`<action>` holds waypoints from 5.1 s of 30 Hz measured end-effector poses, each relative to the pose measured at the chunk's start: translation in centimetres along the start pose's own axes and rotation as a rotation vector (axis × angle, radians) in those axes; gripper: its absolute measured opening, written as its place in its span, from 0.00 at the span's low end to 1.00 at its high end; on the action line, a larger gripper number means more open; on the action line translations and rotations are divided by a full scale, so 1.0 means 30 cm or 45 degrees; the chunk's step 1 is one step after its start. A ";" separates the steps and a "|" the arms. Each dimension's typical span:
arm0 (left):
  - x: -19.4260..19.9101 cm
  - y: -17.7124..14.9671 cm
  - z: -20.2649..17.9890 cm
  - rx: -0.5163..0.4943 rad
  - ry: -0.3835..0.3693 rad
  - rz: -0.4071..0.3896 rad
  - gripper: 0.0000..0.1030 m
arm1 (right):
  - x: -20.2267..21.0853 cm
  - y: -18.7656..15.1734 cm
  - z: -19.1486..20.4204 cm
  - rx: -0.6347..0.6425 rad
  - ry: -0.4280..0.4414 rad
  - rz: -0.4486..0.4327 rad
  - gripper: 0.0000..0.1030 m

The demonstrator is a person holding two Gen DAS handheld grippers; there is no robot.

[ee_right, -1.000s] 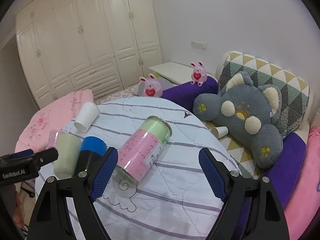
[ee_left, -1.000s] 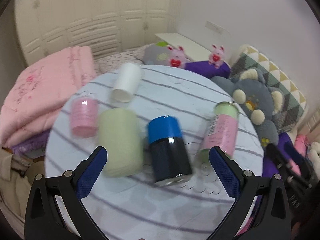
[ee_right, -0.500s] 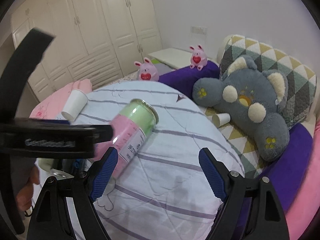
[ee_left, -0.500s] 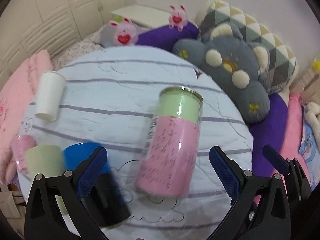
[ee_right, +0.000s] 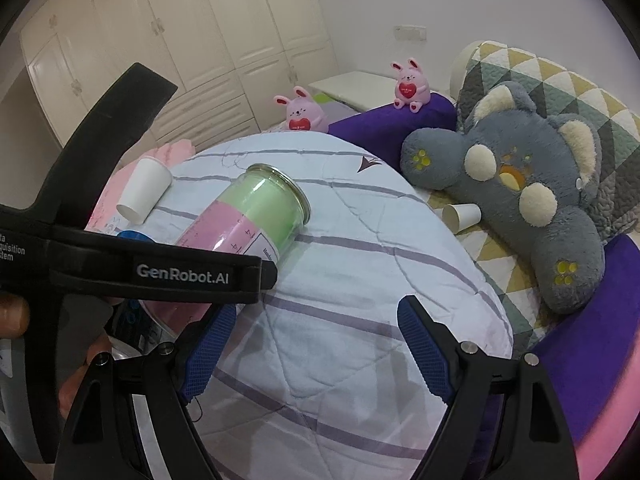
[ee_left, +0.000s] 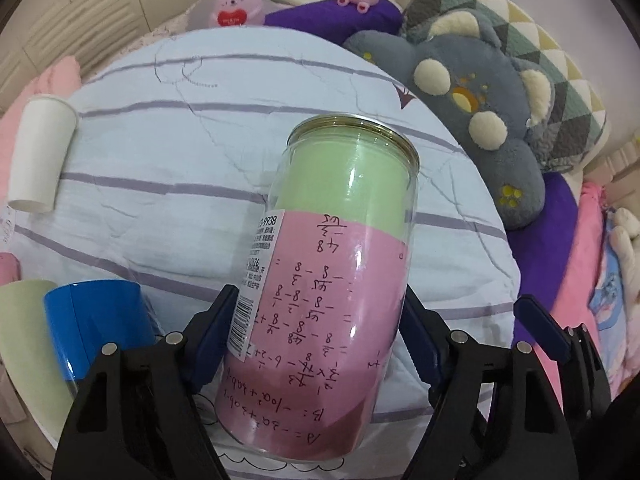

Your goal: Flip cup upright

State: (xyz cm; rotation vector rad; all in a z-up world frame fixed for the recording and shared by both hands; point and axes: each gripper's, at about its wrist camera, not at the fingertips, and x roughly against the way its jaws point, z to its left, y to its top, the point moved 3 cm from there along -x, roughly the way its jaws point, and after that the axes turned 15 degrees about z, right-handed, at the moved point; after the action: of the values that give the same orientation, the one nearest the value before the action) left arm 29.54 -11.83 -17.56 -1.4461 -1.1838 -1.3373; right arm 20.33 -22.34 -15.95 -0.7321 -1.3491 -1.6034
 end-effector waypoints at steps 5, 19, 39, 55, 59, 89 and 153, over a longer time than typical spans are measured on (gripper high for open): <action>0.035 -0.022 0.003 0.011 0.010 -0.033 0.75 | 0.009 -0.017 -0.008 0.000 0.007 0.010 0.82; 0.125 -0.243 0.041 0.029 0.058 -0.096 0.73 | 0.037 -0.148 0.044 0.028 -0.031 0.077 0.82; 0.087 -0.623 0.151 0.016 -0.113 -0.116 0.77 | 0.093 -0.249 0.162 0.118 -0.085 0.099 0.82; 0.220 -0.731 0.251 0.012 -0.083 -0.267 0.95 | 0.100 -0.242 0.261 -0.070 0.298 0.228 0.82; 0.241 -0.735 0.288 0.024 -0.069 -0.300 0.98 | 0.062 -0.230 0.310 -0.104 0.363 0.304 0.82; 0.176 -0.666 0.281 -0.078 -0.192 -0.220 1.00 | -0.044 -0.197 0.346 -0.131 0.576 0.372 0.76; 0.252 -0.655 0.206 0.105 0.131 -0.430 1.00 | 0.223 -0.183 0.371 0.376 -0.010 -0.298 0.78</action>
State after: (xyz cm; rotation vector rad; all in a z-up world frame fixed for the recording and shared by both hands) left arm 11.74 -0.66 -11.22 -1.1385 -1.4422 -1.5484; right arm 11.38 -13.21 -9.99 -0.4148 -1.6819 -1.5319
